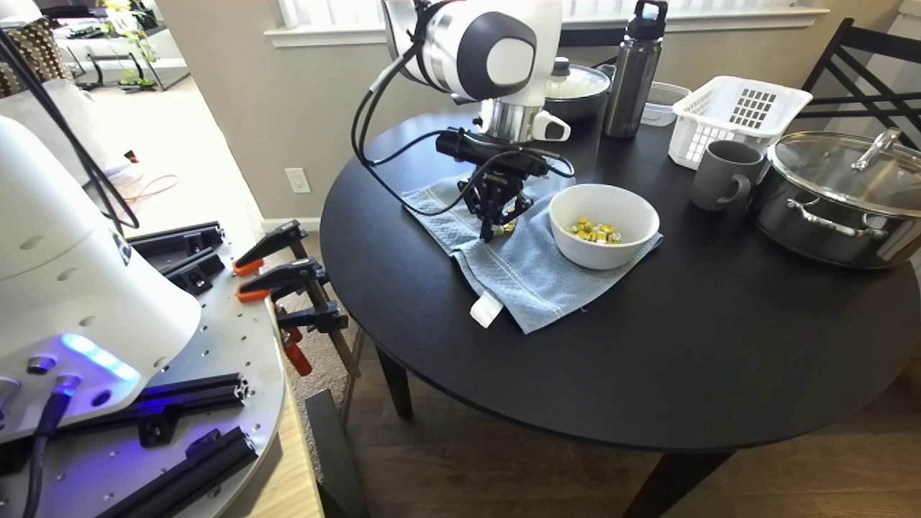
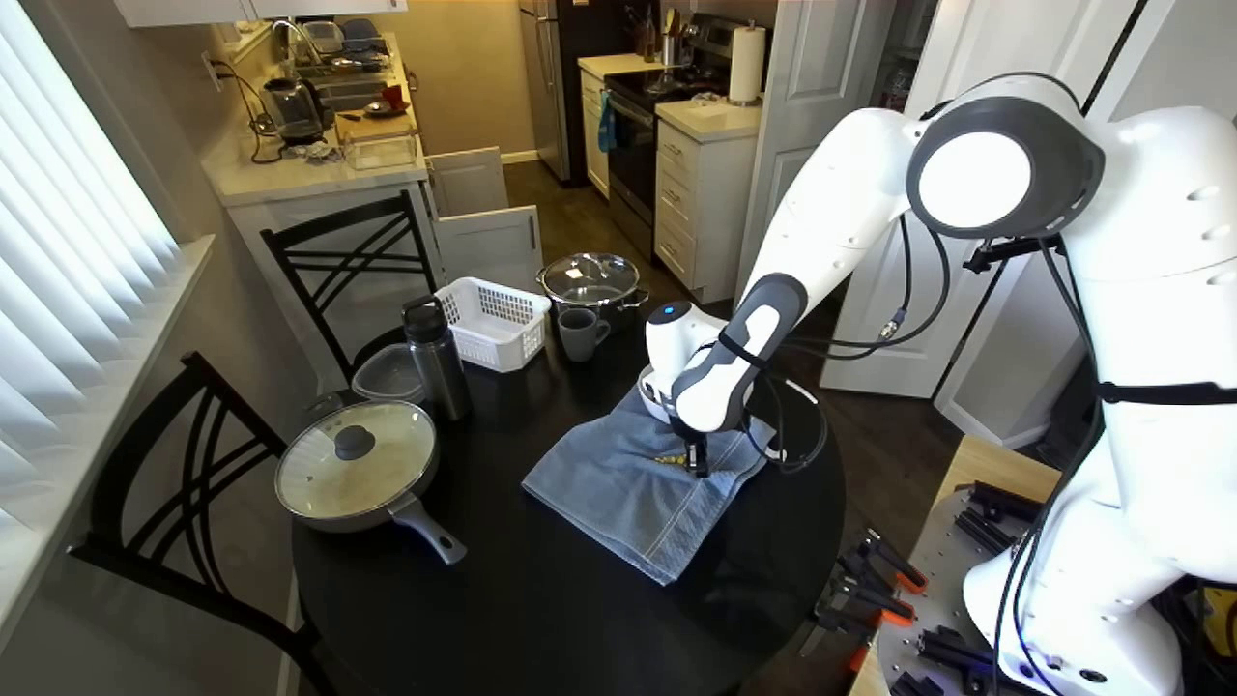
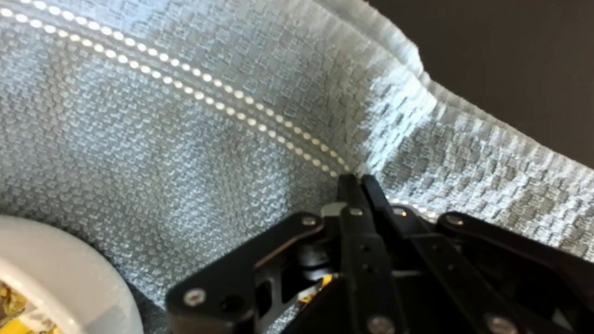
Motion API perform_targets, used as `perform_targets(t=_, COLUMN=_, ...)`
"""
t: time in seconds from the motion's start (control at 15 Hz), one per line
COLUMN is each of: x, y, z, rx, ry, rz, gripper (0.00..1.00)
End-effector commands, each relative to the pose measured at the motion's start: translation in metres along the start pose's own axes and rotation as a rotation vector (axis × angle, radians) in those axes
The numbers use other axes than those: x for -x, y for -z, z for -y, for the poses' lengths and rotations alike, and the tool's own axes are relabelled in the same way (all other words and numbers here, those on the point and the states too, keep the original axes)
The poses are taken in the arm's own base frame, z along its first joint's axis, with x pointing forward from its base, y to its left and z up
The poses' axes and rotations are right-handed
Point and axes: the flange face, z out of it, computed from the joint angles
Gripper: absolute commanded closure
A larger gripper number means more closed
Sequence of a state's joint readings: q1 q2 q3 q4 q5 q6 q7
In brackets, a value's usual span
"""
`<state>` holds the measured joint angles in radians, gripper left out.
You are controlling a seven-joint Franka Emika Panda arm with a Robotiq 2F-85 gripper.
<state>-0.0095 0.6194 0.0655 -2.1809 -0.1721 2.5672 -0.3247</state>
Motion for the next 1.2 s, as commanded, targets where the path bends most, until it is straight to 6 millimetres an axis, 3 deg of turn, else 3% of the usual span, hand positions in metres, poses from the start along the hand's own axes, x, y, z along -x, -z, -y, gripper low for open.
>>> perform_targets(t=0.0, x=0.004, y=0.017, z=0.002, rx=0.043, ry=0.024, rz=-0.046, gripper=0.71)
perform_targets(t=0.07, x=0.002, y=0.018, z=0.002, rx=0.046, ry=0.033, rz=-0.05, gripper=0.7)
perform_targets(t=0.13, x=0.001, y=0.018, z=0.002, rx=0.046, ry=0.038, rz=-0.057, gripper=0.93)
perform_targets(t=0.33, x=-0.001, y=0.017, z=0.003, rx=0.031, ry=0.047, rz=-0.068, gripper=1.0)
perform_targets(t=0.73, x=0.001, y=0.023, z=0.006, rx=0.036, ry=0.049, rz=-0.083, gripper=1.0)
perform_targets(t=1.13, x=0.001, y=0.078, z=0.008, rx=0.103, ry=0.074, rz=-0.194, gripper=1.0)
